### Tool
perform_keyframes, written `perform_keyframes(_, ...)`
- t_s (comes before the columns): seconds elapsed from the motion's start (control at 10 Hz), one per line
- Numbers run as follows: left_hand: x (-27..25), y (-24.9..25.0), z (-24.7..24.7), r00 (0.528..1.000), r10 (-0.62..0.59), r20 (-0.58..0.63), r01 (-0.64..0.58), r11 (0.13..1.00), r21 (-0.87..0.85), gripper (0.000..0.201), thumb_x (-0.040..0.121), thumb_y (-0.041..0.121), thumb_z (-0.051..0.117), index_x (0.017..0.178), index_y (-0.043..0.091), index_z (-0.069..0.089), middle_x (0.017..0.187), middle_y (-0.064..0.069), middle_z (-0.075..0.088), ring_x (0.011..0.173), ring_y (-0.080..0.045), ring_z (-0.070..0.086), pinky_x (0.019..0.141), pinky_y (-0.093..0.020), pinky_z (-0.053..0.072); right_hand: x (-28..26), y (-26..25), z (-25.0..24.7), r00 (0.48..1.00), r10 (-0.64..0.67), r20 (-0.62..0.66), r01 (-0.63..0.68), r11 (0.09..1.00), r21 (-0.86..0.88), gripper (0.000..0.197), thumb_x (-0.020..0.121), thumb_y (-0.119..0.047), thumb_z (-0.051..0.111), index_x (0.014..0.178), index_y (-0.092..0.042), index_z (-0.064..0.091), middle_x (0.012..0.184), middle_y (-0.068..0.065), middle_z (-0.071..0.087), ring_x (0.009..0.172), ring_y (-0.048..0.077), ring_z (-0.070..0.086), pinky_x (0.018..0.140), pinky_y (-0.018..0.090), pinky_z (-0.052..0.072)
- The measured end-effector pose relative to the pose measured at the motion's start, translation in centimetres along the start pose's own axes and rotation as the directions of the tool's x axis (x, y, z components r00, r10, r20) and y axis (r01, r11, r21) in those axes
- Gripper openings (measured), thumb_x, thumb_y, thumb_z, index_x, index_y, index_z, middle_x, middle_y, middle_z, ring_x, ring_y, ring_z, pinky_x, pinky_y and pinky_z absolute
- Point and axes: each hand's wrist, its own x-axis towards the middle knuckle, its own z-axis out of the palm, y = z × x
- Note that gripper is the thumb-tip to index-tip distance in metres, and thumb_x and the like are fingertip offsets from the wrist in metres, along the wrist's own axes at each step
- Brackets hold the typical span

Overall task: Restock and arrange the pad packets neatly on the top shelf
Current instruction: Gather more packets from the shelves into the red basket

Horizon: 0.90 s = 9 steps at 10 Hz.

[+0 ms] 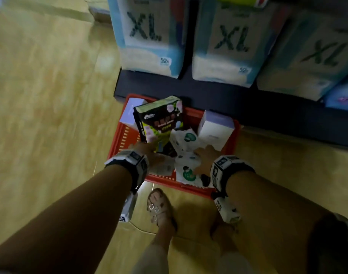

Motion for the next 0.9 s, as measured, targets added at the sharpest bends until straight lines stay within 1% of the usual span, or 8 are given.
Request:
perform_keyframes(0.1,0.4,0.7,0.5,0.994,0.032,-0.105,-0.022,0.995,0.102,0.056,0.089,0.051,0.052,0.138,0.026,0.043,0.124,-0.015,0.056,0.109,-0.035,0.056,0.091,-0.042,0.049,0.2,1.2,0.9,0.987,0.020,-0.159,-0.026,0.999,-0.036,0.043,0.101,-0.020,0.038,0.144,-0.014,0.033,0.146,0.019,0.030,0.129,0.037,0.042,0.108,0.042,0.037)
perform_keyframes(0.3,-0.6,1.3,-1.0,1.000,-0.008,-0.001,0.009,0.990,0.138,0.051,0.093,0.043,0.053,0.134,0.014,0.048,0.137,-0.011,0.050,0.124,-0.029,0.049,0.100,-0.037,0.043,-2.8,3.8,0.3,1.000,-0.021,0.018,0.021,1.000,-0.002,0.036,0.096,-0.025,0.051,0.131,-0.013,0.051,0.136,0.011,0.052,0.120,0.029,0.053,0.101,0.035,0.045)
perform_keyframes(0.4,-1.9,2.2,-2.4,1.000,0.004,0.000,-0.004,0.992,0.122,0.057,0.093,0.045,0.051,0.143,0.020,0.040,0.148,-0.005,0.040,0.134,-0.025,0.040,0.108,-0.036,0.036,-5.1,5.9,-1.4,1.000,0.009,-0.017,-0.007,0.996,0.084,0.046,0.100,-0.027,0.045,0.143,-0.010,0.039,0.148,0.012,0.040,0.132,0.029,0.042,0.110,0.037,0.036)
perform_keyframes(0.5,-3.6,3.5,-3.6,1.000,0.008,-0.024,-0.004,0.988,0.152,0.059,0.092,0.046,0.052,0.144,0.021,0.037,0.149,-0.006,0.038,0.134,-0.026,0.040,0.107,-0.035,0.036,-7.5,7.3,-3.6,0.993,0.034,-0.116,-0.010,0.981,0.195,0.048,0.098,-0.034,0.049,0.141,-0.016,0.043,0.144,0.009,0.045,0.129,0.029,0.046,0.108,0.039,0.039)
perform_keyframes(0.6,-7.0,6.6,-6.1,0.998,0.018,-0.064,-0.007,0.986,0.165,0.057,0.092,0.044,0.054,0.140,0.018,0.041,0.142,-0.008,0.048,0.126,-0.027,0.049,0.099,-0.033,0.041,-11.6,8.9,-7.8,0.999,0.034,0.015,-0.036,0.980,0.197,0.044,0.103,-0.025,0.038,0.145,-0.011,0.037,0.148,0.012,0.040,0.135,0.031,0.040,0.110,0.037,0.034)
perform_keyframes(0.7,-10.5,8.9,-8.4,0.991,0.064,-0.118,-0.049,0.990,0.130,0.055,0.092,0.041,0.055,0.140,0.018,0.042,0.140,-0.007,0.050,0.124,-0.026,0.050,0.096,-0.031,0.042,-15.2,11.2,-10.0,0.972,0.031,-0.235,0.014,0.982,0.188,0.044,0.097,-0.027,0.051,0.139,-0.014,0.048,0.140,0.011,0.050,0.128,0.029,0.048,0.104,0.035,0.038)
perform_keyframes(0.8,-16.2,11.5,-11.4,0.978,0.042,-0.203,-0.040,0.999,0.016,0.047,0.093,0.024,0.057,0.137,0.012,0.047,0.139,-0.010,0.050,0.124,-0.027,0.049,0.094,-0.026,0.037,-21.2,13.7,-12.9,0.967,0.010,-0.255,0.013,0.996,0.086,0.038,0.097,-0.035,0.045,0.129,-0.016,0.056,0.134,0.010,0.055,0.120,0.026,0.053,0.098,0.029,0.040)
perform_keyframes(0.9,-22.8,14.1,-14.9,0.976,0.013,-0.216,-0.027,0.998,-0.065,0.042,0.090,0.011,0.060,0.130,0.002,0.052,0.129,-0.018,0.057,0.120,-0.030,0.054,0.074,-0.011,0.045,-28.7,17.0,-16.9,0.966,-0.029,-0.258,0.030,1.000,-0.001,0.044,0.092,-0.039,0.054,0.132,-0.021,0.051,0.135,0.006,0.053,0.121,0.024,0.053,0.101,0.033,0.041)
